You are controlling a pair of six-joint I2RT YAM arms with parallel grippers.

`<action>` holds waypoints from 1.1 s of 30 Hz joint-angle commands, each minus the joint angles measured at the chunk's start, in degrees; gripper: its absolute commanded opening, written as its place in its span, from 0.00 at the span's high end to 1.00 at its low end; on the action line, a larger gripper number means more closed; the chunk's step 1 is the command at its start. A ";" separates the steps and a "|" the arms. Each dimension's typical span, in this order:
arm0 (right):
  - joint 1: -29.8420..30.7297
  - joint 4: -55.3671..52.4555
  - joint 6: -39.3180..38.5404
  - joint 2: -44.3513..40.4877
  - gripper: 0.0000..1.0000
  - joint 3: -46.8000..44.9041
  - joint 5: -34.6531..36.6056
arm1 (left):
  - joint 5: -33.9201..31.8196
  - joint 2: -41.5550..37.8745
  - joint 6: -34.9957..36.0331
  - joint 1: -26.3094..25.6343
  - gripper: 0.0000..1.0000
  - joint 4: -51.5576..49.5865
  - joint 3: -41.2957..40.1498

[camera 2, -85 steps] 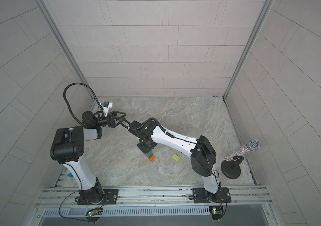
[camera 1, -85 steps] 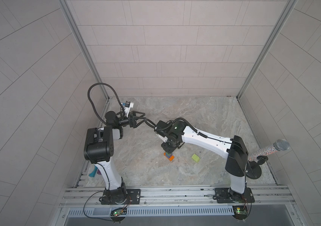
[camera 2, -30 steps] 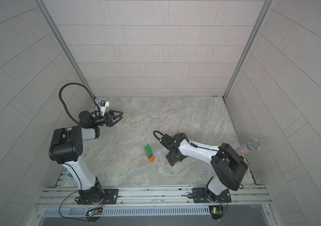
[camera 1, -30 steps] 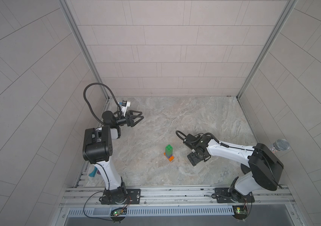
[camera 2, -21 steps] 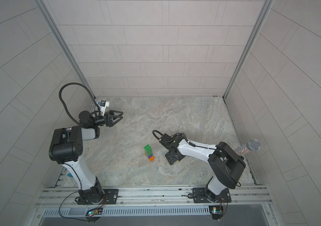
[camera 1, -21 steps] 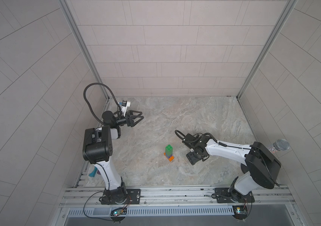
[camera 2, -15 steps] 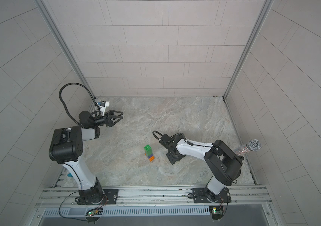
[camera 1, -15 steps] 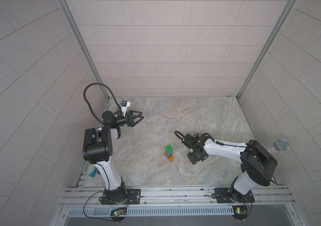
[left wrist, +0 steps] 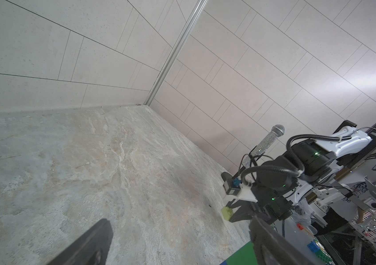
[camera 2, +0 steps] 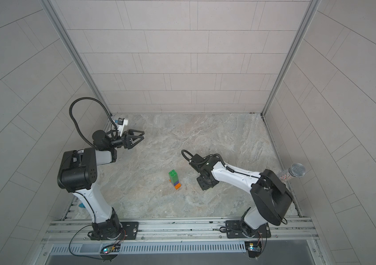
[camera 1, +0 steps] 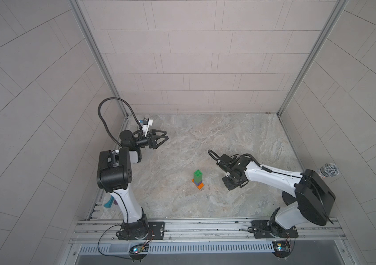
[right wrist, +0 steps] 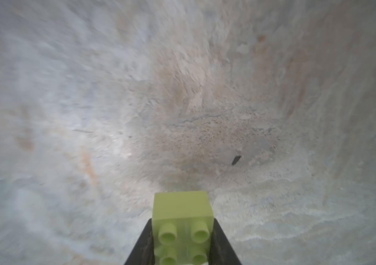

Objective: Assemble the number 1 with lego
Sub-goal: Pick up the lego brick from the center of the board, then assemble the lego brick with the lego brick.

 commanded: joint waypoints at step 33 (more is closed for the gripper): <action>16.92 -26.40 2.83 23.14 0.96 48.62 4.88 | 3.23 -1.71 -0.38 -1.58 0.00 1.80 1.55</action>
